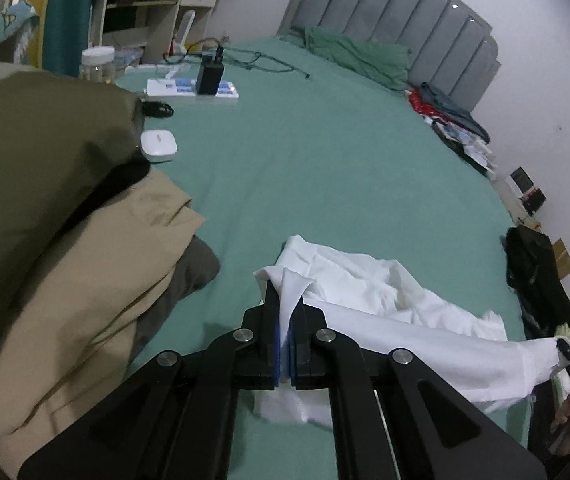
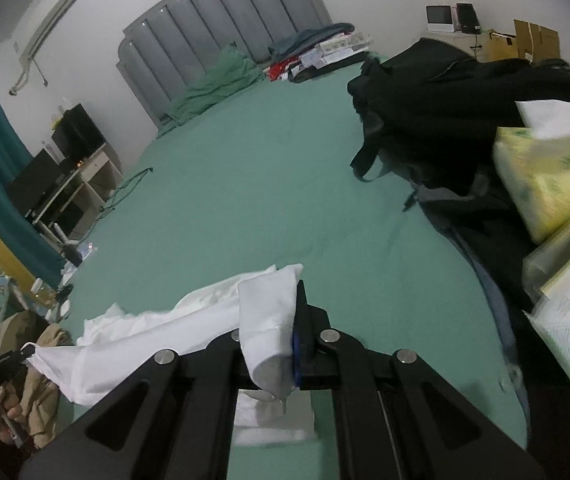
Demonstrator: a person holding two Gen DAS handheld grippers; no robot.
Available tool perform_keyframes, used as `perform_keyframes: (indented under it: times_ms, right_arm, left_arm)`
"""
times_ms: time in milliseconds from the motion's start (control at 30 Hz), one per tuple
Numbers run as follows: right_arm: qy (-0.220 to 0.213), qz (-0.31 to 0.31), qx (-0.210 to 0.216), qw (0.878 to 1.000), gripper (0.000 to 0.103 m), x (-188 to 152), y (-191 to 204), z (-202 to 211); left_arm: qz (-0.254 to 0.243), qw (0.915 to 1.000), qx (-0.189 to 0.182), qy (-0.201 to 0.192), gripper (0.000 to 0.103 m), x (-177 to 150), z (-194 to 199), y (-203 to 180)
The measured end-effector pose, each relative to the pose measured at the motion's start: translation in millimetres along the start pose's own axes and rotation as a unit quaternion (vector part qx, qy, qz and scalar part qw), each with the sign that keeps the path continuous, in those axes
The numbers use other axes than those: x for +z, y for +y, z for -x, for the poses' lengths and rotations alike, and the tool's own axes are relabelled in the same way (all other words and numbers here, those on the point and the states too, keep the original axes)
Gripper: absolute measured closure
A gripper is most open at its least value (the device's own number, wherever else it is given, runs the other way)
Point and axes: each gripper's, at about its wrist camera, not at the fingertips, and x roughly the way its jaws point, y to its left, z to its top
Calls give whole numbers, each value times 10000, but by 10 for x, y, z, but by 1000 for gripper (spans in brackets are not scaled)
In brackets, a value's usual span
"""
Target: Fold large clothes
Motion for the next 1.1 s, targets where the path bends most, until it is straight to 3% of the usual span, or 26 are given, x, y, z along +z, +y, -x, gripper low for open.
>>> perform_keyframes:
  times_ms: [233,500,533,567,600,633,700,767,900,1000,1100]
  right_arm:
    - [221,-172,-1,9996,98,207,-126,-626]
    - [457,-253,-147,9985,95,228,-221,-1039]
    - [522,-223,-234,9981,93,220,-232,-1080]
    - [568,-190,-330,9977,90,211,-237,-1099]
    - [591,-161,-463,9970,82,194,-254,-1098]
    - [581,-158,-565,9966,66,194,-274,-1095]
    - [419,-131,-858,9953,46,218,-300,-987]
    - [182,-28,-1109,9937,43,247,-263,-836]
    - [-273,840,-1174,9891,43,247,117,-477]
    - [-308,1830,-713,9800,43,64,553,-389]
    - [-79,2826,-207,9590,43,-318,1023,-435]
  left_arm:
    - [104,9997,190,109,99,239,-490,-65]
    - [424,9971,433,454,97,307,-1048,-23]
    - [467,9964,470,536,92,297,-1111,-13]
    - [506,9960,477,563,78,277,-1141,-8]
    - [531,9959,510,535,61,263,-1138,-5]
    - [543,9960,562,437,54,250,-1100,0]
    - [505,9970,534,231,50,239,-973,-1]
    - [389,9976,560,152,45,238,-861,-15]
    - [-198,9977,603,-231,45,189,-532,-201]
    - [-645,9938,695,-579,45,104,-279,-374]
    - [-595,9920,721,-850,43,104,-113,-398]
